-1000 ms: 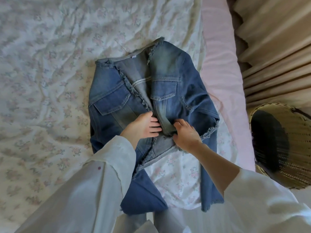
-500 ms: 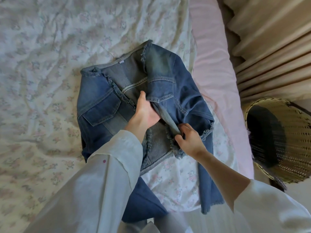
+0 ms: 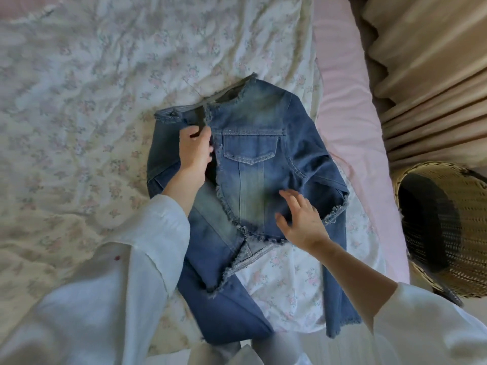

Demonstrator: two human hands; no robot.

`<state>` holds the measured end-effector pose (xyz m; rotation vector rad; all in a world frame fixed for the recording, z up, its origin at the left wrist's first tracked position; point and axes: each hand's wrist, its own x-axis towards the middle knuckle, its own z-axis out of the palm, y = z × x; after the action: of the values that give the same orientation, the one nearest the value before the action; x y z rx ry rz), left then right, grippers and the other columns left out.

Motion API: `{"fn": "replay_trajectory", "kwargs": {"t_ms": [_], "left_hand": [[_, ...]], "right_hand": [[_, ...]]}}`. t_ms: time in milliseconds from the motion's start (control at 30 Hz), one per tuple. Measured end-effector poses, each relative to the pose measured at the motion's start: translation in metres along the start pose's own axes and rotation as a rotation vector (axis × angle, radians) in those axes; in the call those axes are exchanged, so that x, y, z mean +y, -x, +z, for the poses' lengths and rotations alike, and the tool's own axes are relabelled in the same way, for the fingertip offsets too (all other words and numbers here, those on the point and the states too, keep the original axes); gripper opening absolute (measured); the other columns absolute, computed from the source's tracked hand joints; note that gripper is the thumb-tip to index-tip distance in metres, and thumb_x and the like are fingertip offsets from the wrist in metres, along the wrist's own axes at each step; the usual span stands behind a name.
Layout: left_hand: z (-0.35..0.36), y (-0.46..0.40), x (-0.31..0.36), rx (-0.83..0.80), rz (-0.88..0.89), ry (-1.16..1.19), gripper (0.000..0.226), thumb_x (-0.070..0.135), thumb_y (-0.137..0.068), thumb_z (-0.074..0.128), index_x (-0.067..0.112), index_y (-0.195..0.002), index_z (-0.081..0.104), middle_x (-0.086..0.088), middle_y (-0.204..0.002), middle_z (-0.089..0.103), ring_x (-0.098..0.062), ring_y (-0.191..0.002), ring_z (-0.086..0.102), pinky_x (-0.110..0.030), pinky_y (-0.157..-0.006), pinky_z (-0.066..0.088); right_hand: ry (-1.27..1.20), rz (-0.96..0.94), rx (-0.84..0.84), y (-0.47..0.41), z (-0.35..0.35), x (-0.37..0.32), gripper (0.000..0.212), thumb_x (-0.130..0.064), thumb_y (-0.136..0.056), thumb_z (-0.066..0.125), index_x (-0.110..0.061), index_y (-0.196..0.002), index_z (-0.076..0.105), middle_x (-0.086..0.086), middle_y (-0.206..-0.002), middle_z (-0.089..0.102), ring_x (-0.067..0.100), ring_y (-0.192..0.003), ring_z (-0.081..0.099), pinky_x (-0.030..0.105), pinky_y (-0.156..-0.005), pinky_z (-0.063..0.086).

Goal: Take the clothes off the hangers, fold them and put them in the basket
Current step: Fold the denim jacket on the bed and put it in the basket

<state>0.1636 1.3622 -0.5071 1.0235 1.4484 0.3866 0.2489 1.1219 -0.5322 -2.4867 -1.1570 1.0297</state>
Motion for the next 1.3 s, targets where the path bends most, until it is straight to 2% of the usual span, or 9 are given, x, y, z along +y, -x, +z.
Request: {"fn": "replay_trajectory", "kwargs": {"t_ms": [100,233,300,433,633,767,1000,1100,1300], "left_hand": [[-0.042,0.002,-0.021,0.146,0.07,-0.108,0.015,0.013,-0.092,0.048,0.011,-0.105,0.055,-0.002,-0.096,0.057,-0.013,-0.073,0.053,-0.026,-0.065,0.048],[-0.102,0.015,-0.061,0.425,-0.003,-0.316,0.026,0.007,-0.09,0.043,0.003,-0.112,0.057,-0.004,-0.101,0.059,-0.021,-0.095,0.054,-0.024,-0.076,0.04],[-0.134,0.016,-0.092,0.354,-0.132,-0.348,0.026,0.005,-0.089,0.043,0.001,-0.111,0.058,-0.015,-0.108,0.061,-0.032,-0.099,0.058,-0.034,-0.079,0.046],[-0.163,0.039,-0.13,-0.058,-0.425,-0.147,0.024,0.01,-0.094,0.043,0.01,-0.072,0.052,-0.01,-0.071,0.05,-0.023,-0.062,0.047,-0.03,-0.056,0.039],[-0.161,0.064,-0.149,-0.369,-0.527,0.026,0.027,0.036,-0.099,0.042,0.018,-0.086,0.057,-0.003,-0.082,0.06,-0.018,-0.075,0.056,-0.028,-0.065,0.046],[-0.167,0.064,-0.142,-0.314,-0.324,0.067,0.023,0.026,-0.101,0.039,0.015,-0.09,0.056,-0.003,-0.087,0.062,-0.014,-0.079,0.06,-0.027,-0.068,0.049],[-0.26,0.038,-0.091,0.082,-0.136,-0.007,0.029,0.038,-0.095,0.047,0.017,-0.078,0.06,-0.004,-0.084,0.065,-0.021,-0.081,0.062,-0.035,-0.076,0.05],[-0.285,0.038,-0.062,-0.01,-0.166,0.206,0.035,0.045,-0.096,0.045,0.016,-0.083,0.059,0.0,-0.084,0.062,-0.015,-0.077,0.059,-0.028,-0.069,0.048],[-0.287,0.061,-0.118,-0.266,-0.261,0.007,0.034,0.028,-0.096,0.05,0.002,-0.113,0.062,-0.007,-0.099,0.069,-0.02,-0.095,0.062,-0.026,-0.073,0.047]], "right_hand": [[0.154,-0.103,-0.02,-0.003,0.012,-0.028,0.061,-0.029,-0.094,0.043,-0.021,-0.149,0.018,0.003,-0.157,0.015,0.021,-0.144,0.013,0.041,-0.119,0.007],[0.203,-0.21,-0.077,0.0,0.033,-0.067,0.053,-0.026,-0.093,0.037,-0.018,-0.145,0.029,0.005,-0.155,0.021,0.02,-0.145,0.012,0.04,-0.119,0.004],[0.166,-0.264,-0.124,0.005,0.046,-0.084,0.051,-0.029,-0.092,0.039,-0.016,-0.142,0.037,0.004,-0.15,0.032,0.019,-0.142,0.02,0.039,-0.119,0.011],[0.155,-0.304,-0.317,0.021,0.078,-0.11,0.061,-0.044,-0.091,0.047,-0.024,-0.146,0.028,-0.002,-0.152,0.027,0.017,-0.142,0.019,0.036,-0.117,0.017],[0.303,-0.19,-0.381,0.033,0.092,-0.122,0.07,-0.043,-0.09,0.051,-0.016,-0.147,0.02,-0.003,-0.157,0.013,0.015,-0.145,0.005,0.037,-0.12,0.008],[0.313,-0.086,-0.272,0.032,0.081,-0.137,0.041,-0.02,-0.094,0.045,-0.009,-0.133,0.039,0.005,-0.138,0.043,0.022,-0.131,0.036,0.034,-0.11,0.027],[0.412,0.161,-0.23,0.04,0.064,-0.135,0.037,-0.015,-0.092,0.042,-0.01,-0.129,0.04,0.012,-0.125,0.053,0.03,-0.116,0.05,0.039,-0.096,0.04],[0.339,0.155,-0.193,0.043,0.067,-0.142,0.044,-0.012,-0.088,0.044,-0.013,-0.131,0.038,0.011,-0.131,0.046,0.03,-0.122,0.043,0.042,-0.101,0.036],[0.21,-0.169,-0.075,0.048,0.096,-0.183,0.067,-0.01,-0.086,0.046,-0.017,-0.147,0.02,0.006,-0.148,0.027,0.024,-0.135,0.028,0.042,-0.114,0.024]]}}
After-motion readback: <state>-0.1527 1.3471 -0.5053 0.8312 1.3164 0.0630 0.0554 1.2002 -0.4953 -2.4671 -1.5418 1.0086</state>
